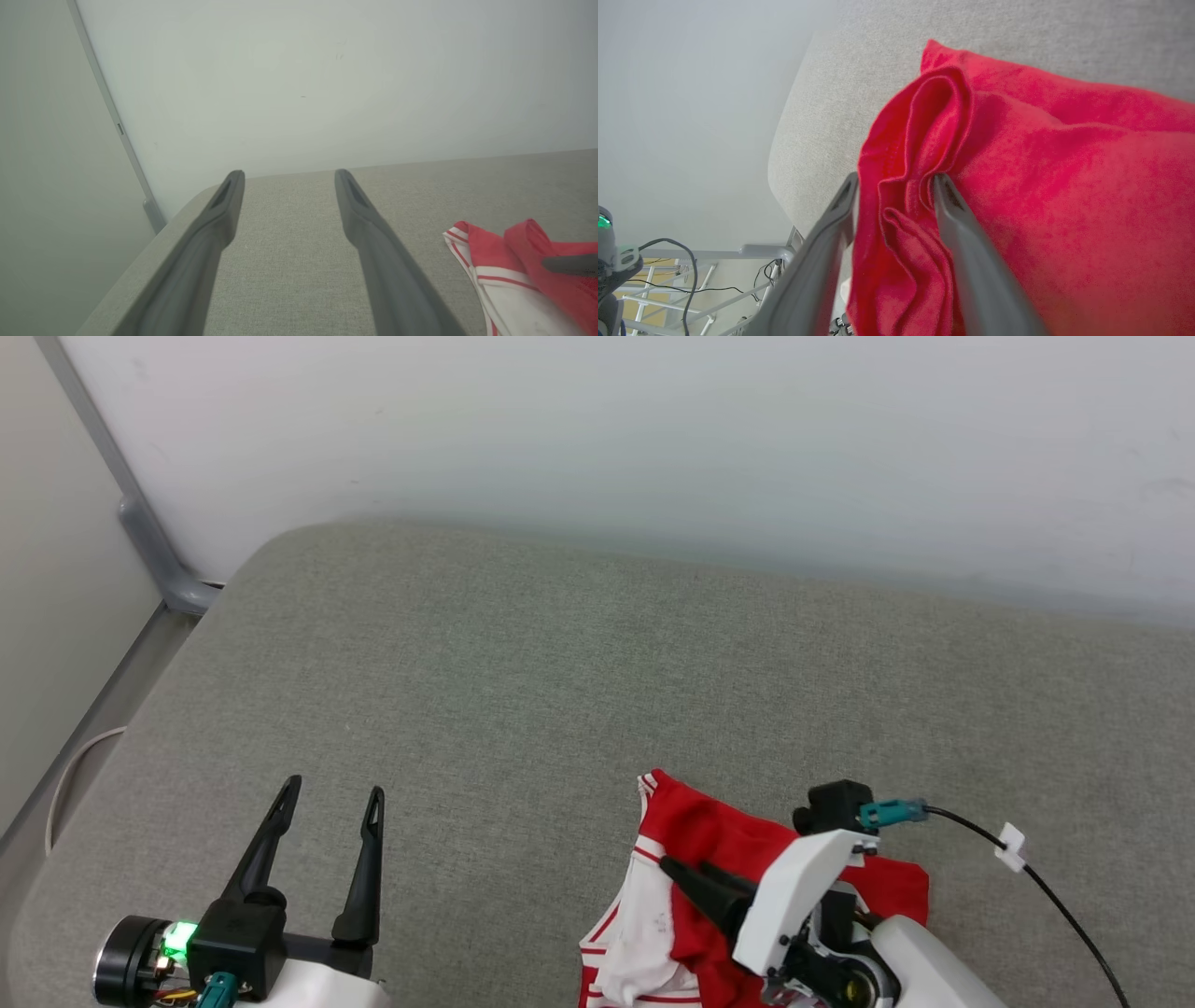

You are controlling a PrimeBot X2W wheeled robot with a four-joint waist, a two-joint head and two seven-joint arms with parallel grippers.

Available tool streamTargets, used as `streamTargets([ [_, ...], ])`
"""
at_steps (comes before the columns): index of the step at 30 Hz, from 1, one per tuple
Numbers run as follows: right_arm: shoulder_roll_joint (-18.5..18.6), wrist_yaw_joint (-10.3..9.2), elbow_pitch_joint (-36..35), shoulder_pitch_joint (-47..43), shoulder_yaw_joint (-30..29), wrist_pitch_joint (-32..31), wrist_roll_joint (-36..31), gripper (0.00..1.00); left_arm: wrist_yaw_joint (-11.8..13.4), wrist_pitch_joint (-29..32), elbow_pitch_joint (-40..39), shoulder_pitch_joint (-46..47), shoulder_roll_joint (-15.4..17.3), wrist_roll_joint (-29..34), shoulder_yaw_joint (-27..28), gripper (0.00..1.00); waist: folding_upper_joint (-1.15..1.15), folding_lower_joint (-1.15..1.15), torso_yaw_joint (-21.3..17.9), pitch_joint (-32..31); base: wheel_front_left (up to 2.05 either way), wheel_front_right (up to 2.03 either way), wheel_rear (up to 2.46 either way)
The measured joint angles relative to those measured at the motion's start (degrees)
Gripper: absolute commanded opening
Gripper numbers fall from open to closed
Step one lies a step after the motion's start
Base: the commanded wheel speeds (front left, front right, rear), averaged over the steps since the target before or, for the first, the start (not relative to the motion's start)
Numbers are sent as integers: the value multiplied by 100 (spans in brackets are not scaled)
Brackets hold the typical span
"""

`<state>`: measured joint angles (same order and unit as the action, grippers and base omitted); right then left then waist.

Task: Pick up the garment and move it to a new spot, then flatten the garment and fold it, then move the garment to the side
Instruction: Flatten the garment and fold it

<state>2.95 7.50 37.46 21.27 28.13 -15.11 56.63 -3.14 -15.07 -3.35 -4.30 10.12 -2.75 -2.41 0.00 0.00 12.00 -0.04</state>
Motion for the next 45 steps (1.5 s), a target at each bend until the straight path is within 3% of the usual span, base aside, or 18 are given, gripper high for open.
streamTargets([
  [8,-5,0,-267,374,1205,227,1335,100,-24,0,48,-5,-13,15,44,100,0,0,-68,-126,0,0,0],
  [12,-10,0,-180,742,1490,419,1508,100,-24,0,37,-20,-14,44,64,100,0,0,-162,-193,0,0,0],
  [14,-10,0,20,975,1511,548,1330,100,-25,0,21,-46,-15,44,73,100,0,0,-227,-217,0,0,0],
  [18,46,0,581,1466,1351,979,346,100,-33,0,-13,-109,-43,48,63,100,0,0,-380,-239,0,0,0],
  [22,539,0,764,1760,1261,1477,-883,100,-43,0,-40,-109,-109,37,34,100,0,0,-523,-232,0,0,0],
  [30,1588,1,519,1657,332,2484,-2827,100,-101,0,-19,-104,-196,-38,-10,100,0,0,-749,-165,0,0,0],
  [35,1781,2,-49,954,-765,2722,-3659,100,-144,0,25,-104,-242,-53,-41,100,0,0,-852,-130,0,0,0],
  [39,1634,1,-792,163,-1875,2811,-4285,100,-202,0,102,-103,-290,-116,-76,100,0,0,-895,-107,0,0,0],
  [45,813,3,-2128,-1185,-2932,2717,-5054,100,-292,0,246,-113,-321,-231,-118,100,0,0,-944,-76,0,0,0],
])
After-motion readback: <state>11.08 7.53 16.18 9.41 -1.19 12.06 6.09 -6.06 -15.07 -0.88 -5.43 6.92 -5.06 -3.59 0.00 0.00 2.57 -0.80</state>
